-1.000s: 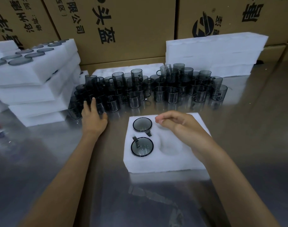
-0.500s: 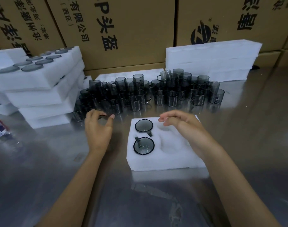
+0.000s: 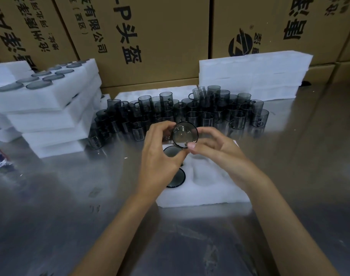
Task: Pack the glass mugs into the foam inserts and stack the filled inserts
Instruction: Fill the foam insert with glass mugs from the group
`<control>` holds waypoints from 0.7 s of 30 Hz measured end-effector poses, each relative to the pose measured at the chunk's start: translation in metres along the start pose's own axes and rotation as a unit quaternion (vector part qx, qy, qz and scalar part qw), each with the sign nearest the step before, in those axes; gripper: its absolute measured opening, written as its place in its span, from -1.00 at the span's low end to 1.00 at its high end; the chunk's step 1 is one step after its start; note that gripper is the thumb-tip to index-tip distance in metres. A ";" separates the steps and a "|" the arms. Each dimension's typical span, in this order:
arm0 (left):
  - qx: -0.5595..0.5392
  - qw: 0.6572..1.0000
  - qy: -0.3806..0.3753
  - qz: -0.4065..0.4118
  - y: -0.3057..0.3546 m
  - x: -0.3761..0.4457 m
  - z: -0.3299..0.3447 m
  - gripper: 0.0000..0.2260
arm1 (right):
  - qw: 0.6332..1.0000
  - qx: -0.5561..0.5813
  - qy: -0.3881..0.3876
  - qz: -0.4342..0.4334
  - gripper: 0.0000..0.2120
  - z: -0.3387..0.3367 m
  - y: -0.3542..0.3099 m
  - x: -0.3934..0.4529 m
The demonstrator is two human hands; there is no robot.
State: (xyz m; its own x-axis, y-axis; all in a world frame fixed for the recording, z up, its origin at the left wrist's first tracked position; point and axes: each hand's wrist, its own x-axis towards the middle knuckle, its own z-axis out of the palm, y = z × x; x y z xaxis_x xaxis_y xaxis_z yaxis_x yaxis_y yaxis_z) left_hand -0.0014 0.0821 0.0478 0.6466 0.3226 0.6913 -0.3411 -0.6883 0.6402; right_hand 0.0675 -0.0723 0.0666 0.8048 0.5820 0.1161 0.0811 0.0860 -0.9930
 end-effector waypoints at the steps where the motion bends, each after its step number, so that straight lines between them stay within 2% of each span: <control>1: -0.004 1.000 -0.001 -0.009 0.000 0.000 0.000 -0.52 | 1.000 0.001 0.002 -0.002 -0.63 0.000 0.000 0.000; 7: -0.012 0.998 -0.061 -0.019 -0.002 0.003 -0.003 -0.53 | 0.997 0.023 0.072 -0.028 -0.77 -0.001 0.006 0.005; 12: -0.152 0.980 -0.094 -0.087 0.001 0.008 -0.009 -0.81 | 0.992 0.034 0.116 -0.030 -0.74 -0.007 0.004 0.006; 16: -0.146 0.977 -0.132 -0.078 0.003 0.007 -0.010 -0.65 | 0.993 0.003 0.114 -0.028 -0.76 -0.008 0.002 0.005; 21: -0.074 0.973 -0.215 -0.042 0.002 0.007 -0.010 -0.37 | 0.996 -0.038 0.067 -0.039 -0.73 -0.008 0.000 0.004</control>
State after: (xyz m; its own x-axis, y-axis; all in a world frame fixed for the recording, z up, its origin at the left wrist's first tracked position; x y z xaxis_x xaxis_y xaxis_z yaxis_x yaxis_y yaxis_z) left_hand -0.0047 0.0890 0.0572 0.8916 0.0503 0.4500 -0.3478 -0.5604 0.7517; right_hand 0.0753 -0.0762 0.0667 0.8650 0.4627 0.1940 0.1862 0.0630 -0.9805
